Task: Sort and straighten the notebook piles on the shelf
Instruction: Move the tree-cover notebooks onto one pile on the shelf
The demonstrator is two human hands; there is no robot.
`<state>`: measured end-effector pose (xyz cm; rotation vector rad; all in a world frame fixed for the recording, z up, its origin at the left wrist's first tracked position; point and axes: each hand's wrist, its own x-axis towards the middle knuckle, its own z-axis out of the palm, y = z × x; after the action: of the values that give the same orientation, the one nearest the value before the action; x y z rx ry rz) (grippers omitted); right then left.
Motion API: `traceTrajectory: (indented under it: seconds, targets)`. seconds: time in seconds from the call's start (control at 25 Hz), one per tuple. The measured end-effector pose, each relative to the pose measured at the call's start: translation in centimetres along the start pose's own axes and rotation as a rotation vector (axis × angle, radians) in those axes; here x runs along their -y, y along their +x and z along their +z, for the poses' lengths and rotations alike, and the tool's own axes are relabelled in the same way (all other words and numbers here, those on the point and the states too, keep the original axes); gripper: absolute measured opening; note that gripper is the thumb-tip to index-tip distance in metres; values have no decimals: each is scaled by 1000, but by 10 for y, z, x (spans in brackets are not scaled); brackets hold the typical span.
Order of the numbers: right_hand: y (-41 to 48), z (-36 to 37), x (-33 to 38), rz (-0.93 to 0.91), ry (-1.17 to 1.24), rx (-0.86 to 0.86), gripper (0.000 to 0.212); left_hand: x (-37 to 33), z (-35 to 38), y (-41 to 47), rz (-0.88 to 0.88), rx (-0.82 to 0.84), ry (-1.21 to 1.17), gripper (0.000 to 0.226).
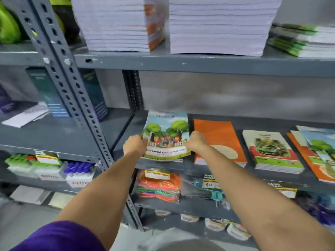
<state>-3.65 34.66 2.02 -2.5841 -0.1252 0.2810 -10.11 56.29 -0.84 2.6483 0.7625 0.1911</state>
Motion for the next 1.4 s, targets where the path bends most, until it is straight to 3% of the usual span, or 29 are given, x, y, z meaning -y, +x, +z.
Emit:
traceTrajectory:
  seconds: [0.04,0.12,0.32,0.48,0.72,0.96,1.08,1.32,1.4]
  targets:
    - [-3,9,4,18,-76,21,5,8,3,-2,30,32,102,36]
    - [-3,23,8,66,-164,40,19,17,7,-4,89,51,178,35]
    - [-4,21,7,95,-117,-9,19,13,4,-2,28,9,134,32]
    - [-1,-15,-17,134,27,-163,19,-20,1,-8,54,-64,139,31]
    - [-8,-90,-116,280,-32,-311,24,-127,22,-26,168,12,52,26]
    - [-39,-168,-250,459,-42,-396,37,-282,80,-82,343,107,-85,31]
    - [-50,-204,-314,525,-60,-432,32,-360,119,-114,413,161,-47,35]
    - [-62,-254,-426,659,-46,-434,17,-482,183,-174,505,279,-102,38]
    - [-59,-259,-456,706,-20,-375,30,-503,201,-190,483,368,-133,40]
